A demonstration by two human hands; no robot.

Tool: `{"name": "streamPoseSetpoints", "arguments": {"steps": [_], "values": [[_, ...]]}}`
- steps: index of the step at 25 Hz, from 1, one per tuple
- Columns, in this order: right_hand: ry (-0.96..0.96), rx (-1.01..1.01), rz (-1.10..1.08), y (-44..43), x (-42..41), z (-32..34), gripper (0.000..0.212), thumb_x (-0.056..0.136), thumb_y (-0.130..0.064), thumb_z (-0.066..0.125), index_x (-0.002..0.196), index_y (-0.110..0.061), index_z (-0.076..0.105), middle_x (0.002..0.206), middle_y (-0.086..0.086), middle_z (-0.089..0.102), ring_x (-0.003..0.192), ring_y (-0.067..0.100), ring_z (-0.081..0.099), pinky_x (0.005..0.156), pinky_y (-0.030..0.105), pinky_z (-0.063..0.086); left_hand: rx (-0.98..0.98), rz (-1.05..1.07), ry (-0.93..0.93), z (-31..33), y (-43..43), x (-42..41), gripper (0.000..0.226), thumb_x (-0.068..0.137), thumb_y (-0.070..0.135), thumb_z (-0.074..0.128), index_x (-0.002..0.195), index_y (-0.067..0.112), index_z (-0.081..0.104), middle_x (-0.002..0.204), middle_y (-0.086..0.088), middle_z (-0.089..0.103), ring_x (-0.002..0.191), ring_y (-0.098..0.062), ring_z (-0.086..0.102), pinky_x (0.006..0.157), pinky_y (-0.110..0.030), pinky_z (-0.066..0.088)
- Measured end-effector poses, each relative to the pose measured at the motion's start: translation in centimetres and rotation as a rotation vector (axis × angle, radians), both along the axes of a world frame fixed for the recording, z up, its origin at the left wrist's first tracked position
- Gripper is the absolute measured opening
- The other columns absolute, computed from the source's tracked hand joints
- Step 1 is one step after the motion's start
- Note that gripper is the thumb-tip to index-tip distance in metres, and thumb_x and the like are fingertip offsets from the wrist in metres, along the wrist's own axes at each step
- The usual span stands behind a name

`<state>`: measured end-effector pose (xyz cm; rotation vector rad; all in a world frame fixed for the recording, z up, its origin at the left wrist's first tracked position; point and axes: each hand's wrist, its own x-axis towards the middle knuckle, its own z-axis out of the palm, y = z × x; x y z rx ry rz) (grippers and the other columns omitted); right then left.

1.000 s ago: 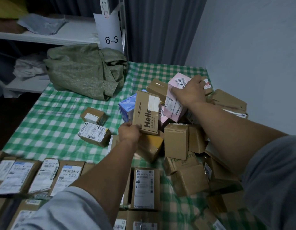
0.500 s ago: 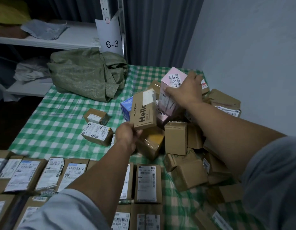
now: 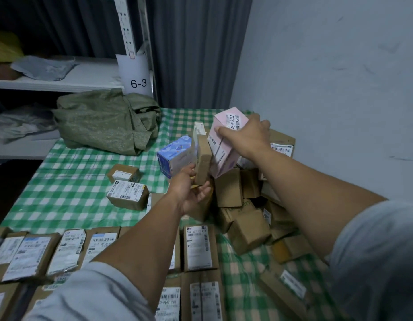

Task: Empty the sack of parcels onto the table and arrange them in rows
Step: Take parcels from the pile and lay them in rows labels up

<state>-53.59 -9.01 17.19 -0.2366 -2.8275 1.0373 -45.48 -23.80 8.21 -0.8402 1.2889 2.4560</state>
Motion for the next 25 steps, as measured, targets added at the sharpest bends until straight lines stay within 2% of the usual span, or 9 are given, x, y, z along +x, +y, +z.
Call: {"name": "streamPoseSetpoints", "arguments": {"steps": [3, 6, 8, 10, 12, 14, 18, 22, 25], "values": [[0.017, 0.058, 0.028, 0.4, 2.2, 0.2, 0.106, 0.056, -0.075, 0.074, 0.139, -0.017, 0.04, 0.137, 0.014, 0.04, 0.133, 0.037, 0.039, 0.104, 0.05, 0.045, -0.017, -0.133, 0.004, 1.5, 1.1, 1.2, 0.034, 0.096, 0.049, 0.05, 0.101, 0.02, 0.066, 0.112, -0.007, 0.057, 0.099, -0.026, 0.054, 0.084, -0.049, 0.055], [0.093, 0.167, 0.113, 0.4, 4.4, 0.9, 0.109, 0.056, -0.08, 0.072, 0.138, -0.015, 0.04, 0.136, 0.015, 0.041, 0.131, 0.036, 0.038, 0.105, 0.049, 0.043, -0.025, -0.15, 0.076, 2.6, 1.8, 2.1, 0.083, 0.08, 0.083, 0.047, 0.122, 0.014, 0.066, 0.124, -0.008, 0.062, 0.119, -0.026, 0.054, 0.091, -0.051, 0.051], [0.132, 0.228, 0.205, 0.4, 5.8, 1.5, 0.11, 0.056, -0.081, 0.072, 0.138, -0.015, 0.04, 0.136, 0.014, 0.041, 0.13, 0.036, 0.038, 0.106, 0.048, 0.042, -0.038, -0.176, 0.131, 3.6, 2.3, 2.8, 0.087, 0.074, 0.087, 0.05, 0.119, 0.015, 0.07, 0.117, -0.008, 0.07, 0.114, -0.025, 0.061, 0.093, -0.048, 0.052], [0.139, 0.253, 0.272, 0.7, 6.7, 1.9, 0.107, 0.058, -0.078, 0.074, 0.138, -0.014, 0.041, 0.136, 0.014, 0.041, 0.131, 0.035, 0.037, 0.105, 0.047, 0.041, -0.08, -0.16, 0.162, 4.1, 2.9, 3.6, 0.068, 0.078, 0.083, 0.052, 0.096, 0.02, 0.072, 0.079, -0.002, 0.073, 0.088, -0.018, 0.067, 0.093, -0.044, 0.051], [0.127, 0.253, 0.305, 1.8, 7.2, 2.3, 0.108, 0.059, -0.077, 0.076, 0.138, -0.013, 0.041, 0.136, 0.014, 0.042, 0.131, 0.034, 0.038, 0.105, 0.046, 0.041, -0.106, -0.146, 0.163, 4.1, 3.6, 4.3, 0.053, 0.084, 0.075, 0.055, 0.073, 0.025, 0.067, 0.052, 0.003, 0.053, 0.063, -0.014, 0.055, 0.086, -0.04, 0.053], [0.111, 0.259, 0.338, 3.2, 7.9, 2.5, 0.11, 0.057, -0.077, 0.078, 0.138, -0.013, 0.042, 0.137, 0.014, 0.042, 0.131, 0.035, 0.039, 0.104, 0.045, 0.041, -0.096, -0.132, 0.13, 3.7, 4.6, 5.3, 0.045, 0.083, 0.066, 0.066, 0.066, 0.024, 0.067, 0.059, 0.0, 0.044, 0.062, -0.015, 0.048, 0.089, -0.045, 0.054], [0.086, 0.288, 0.378, 5.5, 9.4, 2.5, 0.109, 0.058, -0.073, 0.079, 0.14, -0.013, 0.04, 0.139, 0.017, 0.041, 0.134, 0.036, 0.035, 0.106, 0.044, 0.037, -0.129, -0.115, 0.111, 3.4, 7.7, 8.0, 0.004, 0.092, 0.018, 0.06, 0.096, 0.016, 0.061, 0.08, -0.008, 0.056, 0.07, -0.02, 0.061, 0.082, -0.046, 0.058], [0.046, 0.16, 0.289, 7.7, 9.9, 2.4, 0.115, 0.052, -0.079, 0.07, 0.143, -0.017, 0.041, 0.144, 0.015, 0.042, 0.133, 0.035, 0.04, 0.102, 0.044, 0.044, -0.172, -0.023, 0.013, 1.4, 8.9, 10.9, 0.054, 0.074, -0.007, 0.04, 0.122, 0.013, 0.056, 0.112, -0.016, 0.066, 0.099, -0.034, 0.066, 0.073, -0.046, 0.061], [0.027, 0.087, 0.23, 9.3, 10.1, 1.8, 0.101, 0.056, -0.075, 0.072, 0.136, -0.017, 0.049, 0.136, 0.007, 0.05, 0.121, 0.027, 0.05, 0.084, 0.036, 0.047, -0.234, -0.002, -0.08, -0.1, 9.7, 13.1, 0.057, 0.078, -0.009, 0.035, 0.124, 0.018, 0.054, 0.112, -0.016, 0.066, 0.101, -0.035, 0.065, 0.078, -0.048, 0.06]]}}
